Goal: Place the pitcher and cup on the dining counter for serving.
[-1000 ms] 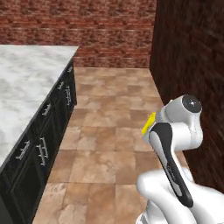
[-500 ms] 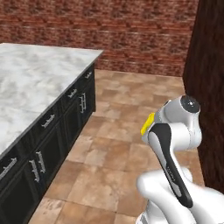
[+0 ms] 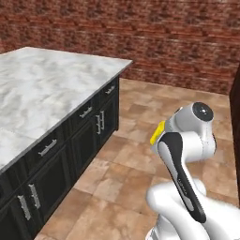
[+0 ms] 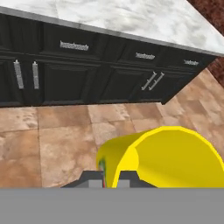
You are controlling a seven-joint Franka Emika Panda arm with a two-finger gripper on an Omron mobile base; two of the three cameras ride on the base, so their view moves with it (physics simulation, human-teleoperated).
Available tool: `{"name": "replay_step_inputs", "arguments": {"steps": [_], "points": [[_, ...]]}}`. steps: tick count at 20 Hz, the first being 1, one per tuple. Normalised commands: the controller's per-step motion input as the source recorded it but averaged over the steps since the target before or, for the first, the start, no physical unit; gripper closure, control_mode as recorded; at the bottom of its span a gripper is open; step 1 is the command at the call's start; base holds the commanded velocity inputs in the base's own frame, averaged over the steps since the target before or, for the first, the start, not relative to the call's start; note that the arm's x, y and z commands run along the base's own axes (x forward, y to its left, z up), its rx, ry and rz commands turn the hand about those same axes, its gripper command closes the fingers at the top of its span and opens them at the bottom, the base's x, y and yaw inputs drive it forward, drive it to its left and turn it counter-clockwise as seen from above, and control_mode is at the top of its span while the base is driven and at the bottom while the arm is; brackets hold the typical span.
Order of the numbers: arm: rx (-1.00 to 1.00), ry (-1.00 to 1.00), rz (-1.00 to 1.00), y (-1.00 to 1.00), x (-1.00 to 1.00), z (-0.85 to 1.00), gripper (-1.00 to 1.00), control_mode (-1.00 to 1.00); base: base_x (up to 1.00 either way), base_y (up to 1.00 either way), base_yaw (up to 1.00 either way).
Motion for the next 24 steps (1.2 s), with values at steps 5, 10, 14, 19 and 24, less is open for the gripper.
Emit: {"name": "replay_step_inputs", "arguments": {"steps": [5,10,14,19,24], "points": [[0.0,0.0,0.0,0.0,0.0,0.0,1.0,1.0,1.0,-0.72,0.32],[0.0,0.0,0.0,0.0,0.0,0.0,1.0,1.0,1.0,-0.72,0.32],[0.0,0.0,0.0,0.0,0.0,0.0,1.0,1.0,1.0,-0.76,0.33],[0.0,0.0,0.0,0.0,0.0,0.0,1.0,1.0,1.0,-0.78,0.33],[0.0,0.0,0.0,0.0,0.0,0.0,1.0,1.0,1.0,-0.79,0.34]]}}
